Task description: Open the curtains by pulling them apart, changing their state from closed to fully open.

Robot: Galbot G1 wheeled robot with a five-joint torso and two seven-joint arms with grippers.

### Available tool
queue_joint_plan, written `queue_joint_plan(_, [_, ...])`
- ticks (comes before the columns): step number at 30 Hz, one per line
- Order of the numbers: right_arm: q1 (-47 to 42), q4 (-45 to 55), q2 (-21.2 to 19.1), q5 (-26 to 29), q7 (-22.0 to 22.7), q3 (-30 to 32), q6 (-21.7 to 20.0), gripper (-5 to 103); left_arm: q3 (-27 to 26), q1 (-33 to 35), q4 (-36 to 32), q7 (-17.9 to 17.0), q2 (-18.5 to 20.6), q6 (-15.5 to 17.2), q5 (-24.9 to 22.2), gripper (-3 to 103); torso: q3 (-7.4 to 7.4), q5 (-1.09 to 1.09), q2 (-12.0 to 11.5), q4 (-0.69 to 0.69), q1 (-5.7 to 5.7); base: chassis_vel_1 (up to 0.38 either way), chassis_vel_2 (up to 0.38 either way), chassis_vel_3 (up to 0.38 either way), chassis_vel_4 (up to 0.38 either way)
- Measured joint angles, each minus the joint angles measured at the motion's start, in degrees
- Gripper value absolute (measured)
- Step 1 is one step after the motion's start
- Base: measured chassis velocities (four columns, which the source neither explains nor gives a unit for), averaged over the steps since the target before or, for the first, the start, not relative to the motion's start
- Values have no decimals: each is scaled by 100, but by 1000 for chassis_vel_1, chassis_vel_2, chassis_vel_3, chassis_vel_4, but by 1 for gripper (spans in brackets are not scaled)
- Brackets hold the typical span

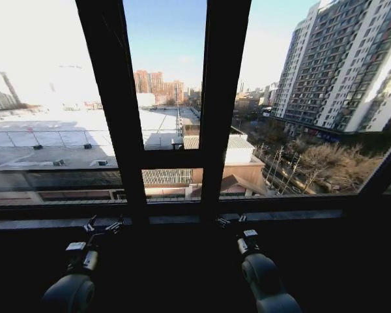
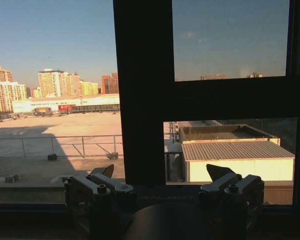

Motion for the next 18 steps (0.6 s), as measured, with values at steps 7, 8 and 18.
queue_joint_plan(7, [-10,27,51,-19,0,-13,0,100,-37,-4,13,-1,29,-23,-19,100,1,1,0,-1,0,-61,-372,74,375])
queue_joint_plan(8, [-27,41,57,-24,1,-12,0,100,-38,-1,32,-1,25,-39,-21,100,1,1,0,-2,1,-83,-381,117,382])
queue_joint_plan(18, [-107,163,54,-60,9,11,8,100,-52,-1,108,1,2,-181,-27,100,0,3,0,-5,1,-31,-403,44,392])
